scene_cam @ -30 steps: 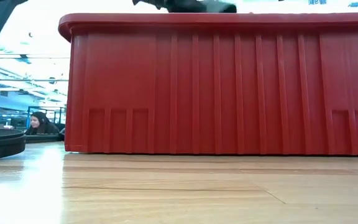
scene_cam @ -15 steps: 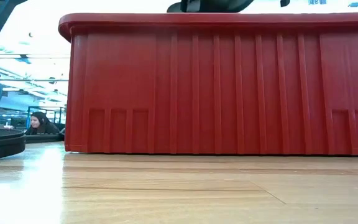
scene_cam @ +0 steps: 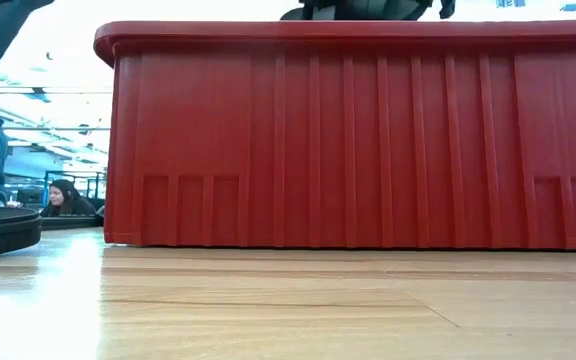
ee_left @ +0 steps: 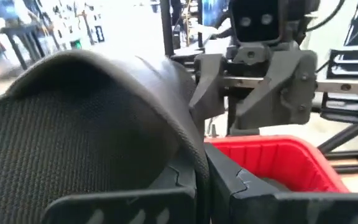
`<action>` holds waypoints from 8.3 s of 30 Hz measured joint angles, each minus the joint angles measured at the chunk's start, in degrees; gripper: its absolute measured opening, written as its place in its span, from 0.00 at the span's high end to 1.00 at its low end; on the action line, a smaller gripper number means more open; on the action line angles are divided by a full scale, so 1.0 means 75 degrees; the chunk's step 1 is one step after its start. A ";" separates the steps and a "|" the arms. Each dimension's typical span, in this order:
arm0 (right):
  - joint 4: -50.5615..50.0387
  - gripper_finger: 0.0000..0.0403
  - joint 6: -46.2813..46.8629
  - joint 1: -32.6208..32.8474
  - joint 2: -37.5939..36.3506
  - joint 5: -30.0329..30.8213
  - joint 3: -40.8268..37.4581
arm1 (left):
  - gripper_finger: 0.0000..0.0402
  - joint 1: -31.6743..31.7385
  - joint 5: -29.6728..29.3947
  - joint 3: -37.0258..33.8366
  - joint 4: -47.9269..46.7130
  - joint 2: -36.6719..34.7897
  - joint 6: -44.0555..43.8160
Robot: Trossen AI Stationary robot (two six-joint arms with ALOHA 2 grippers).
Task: Pick and place slides into bin
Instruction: Put the black slide into the red bin
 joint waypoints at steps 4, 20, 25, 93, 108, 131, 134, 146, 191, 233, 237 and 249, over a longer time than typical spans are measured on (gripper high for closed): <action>0.0053 0.62 0.0339 -0.0212 0.0017 0.0003 0.0000 | 0.99 -0.0166 -0.0239 0.0000 0.0052 -0.0006 0.0672; 0.0430 0.63 0.0733 -0.0594 -0.0432 0.0193 0.0000 | 0.99 -0.0123 0.0490 0.0000 0.0166 -0.0023 0.0946; 0.0518 0.63 0.0885 -0.0597 -0.0296 0.0072 0.0000 | 1.00 -0.0242 0.0579 0.0000 0.0069 -0.0026 0.1211; -0.0579 0.64 0.1888 -0.1783 0.0276 -0.2790 0.0641 | 1.00 -0.0242 0.0548 -0.0015 -0.1149 -0.0592 0.1424; 0.1068 0.64 0.2052 -0.1795 0.1232 -0.2929 0.0629 | 1.00 -0.0425 0.0304 0.0017 -0.1453 -0.0618 0.1459; 0.0606 0.99 0.1884 -0.1798 0.0871 -0.3451 0.0615 | 0.91 -0.0487 -0.0641 -0.0001 -0.2253 -0.0595 0.0894; 0.0092 0.99 0.1865 -0.1813 0.0525 -0.3187 0.0615 | 0.85 -0.0489 -0.0658 -0.0020 -0.2271 -0.0718 0.0885; -0.0712 1.00 0.1599 -0.1830 -0.0226 -0.1935 0.0644 | 0.69 -0.0369 -0.0942 -0.0017 -0.1620 -0.0973 -0.0364; -0.0199 0.95 0.0792 -0.0397 0.0258 -0.0217 0.0632 | 0.99 0.0489 0.2819 0.0000 0.0242 0.0019 -0.1436; -0.2787 0.61 -0.0811 0.0064 -0.1726 0.0862 0.0641 | 1.00 0.0336 0.8247 0.0989 0.1906 0.2985 -0.4153; -0.3925 0.61 -0.0833 0.0064 -0.1779 0.0378 0.0638 | 1.00 0.0444 0.8264 0.0991 0.1852 0.2983 -0.4288; -0.5611 0.61 -0.4136 0.0064 -0.0950 -0.0194 0.1737 | 1.00 0.0646 0.8066 0.0994 0.1105 0.2984 -0.4573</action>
